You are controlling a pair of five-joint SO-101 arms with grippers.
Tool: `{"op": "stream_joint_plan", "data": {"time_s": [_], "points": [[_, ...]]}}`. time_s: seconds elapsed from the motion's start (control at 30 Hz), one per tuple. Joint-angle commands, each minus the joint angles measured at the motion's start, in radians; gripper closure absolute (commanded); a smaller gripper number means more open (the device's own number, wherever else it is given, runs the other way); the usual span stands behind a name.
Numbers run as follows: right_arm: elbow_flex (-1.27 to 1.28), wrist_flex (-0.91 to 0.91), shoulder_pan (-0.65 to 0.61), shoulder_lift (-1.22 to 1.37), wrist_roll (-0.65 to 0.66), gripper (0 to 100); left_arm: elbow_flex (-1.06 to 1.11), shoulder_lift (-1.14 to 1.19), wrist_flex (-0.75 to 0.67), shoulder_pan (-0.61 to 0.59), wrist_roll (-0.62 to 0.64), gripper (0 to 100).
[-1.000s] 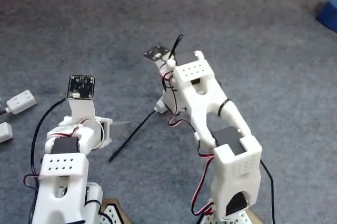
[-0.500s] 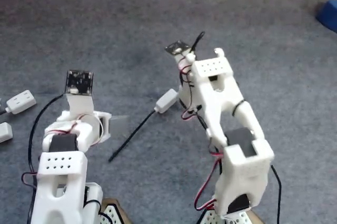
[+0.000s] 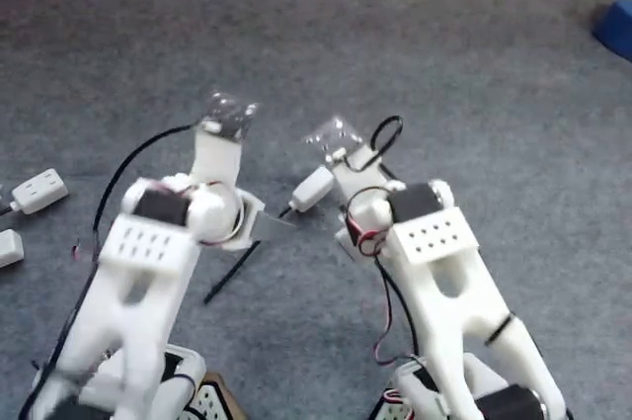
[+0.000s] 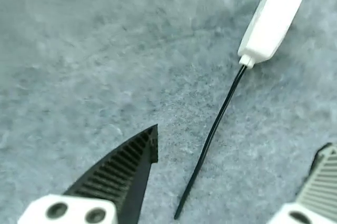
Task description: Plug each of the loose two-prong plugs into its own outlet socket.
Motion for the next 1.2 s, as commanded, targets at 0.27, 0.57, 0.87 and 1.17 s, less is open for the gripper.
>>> {"op": "stream_joint_plan", "data": {"time_s": [0.27, 0.57, 0.87, 1.17], "points": [[0.022, -0.027, -0.007, -0.054, 0.018, 99.0, -0.366, 0.460, -0.002, 0.010, -0.189, 59], [0.093, -0.079, -0.002, -0.054, 0.008, 99.0, -0.576, 0.526, 0.100, 0.038, -0.212, 76], [0.101, -0.054, -0.001, -0.054, -0.032, 99.0, -0.731, 0.745, 0.150, 0.145, -0.215, 83], [0.101, -0.053, -0.002, -0.054, -0.031, 99.0, -0.878, 0.915, 0.152, 0.189, -0.216, 83]]}}
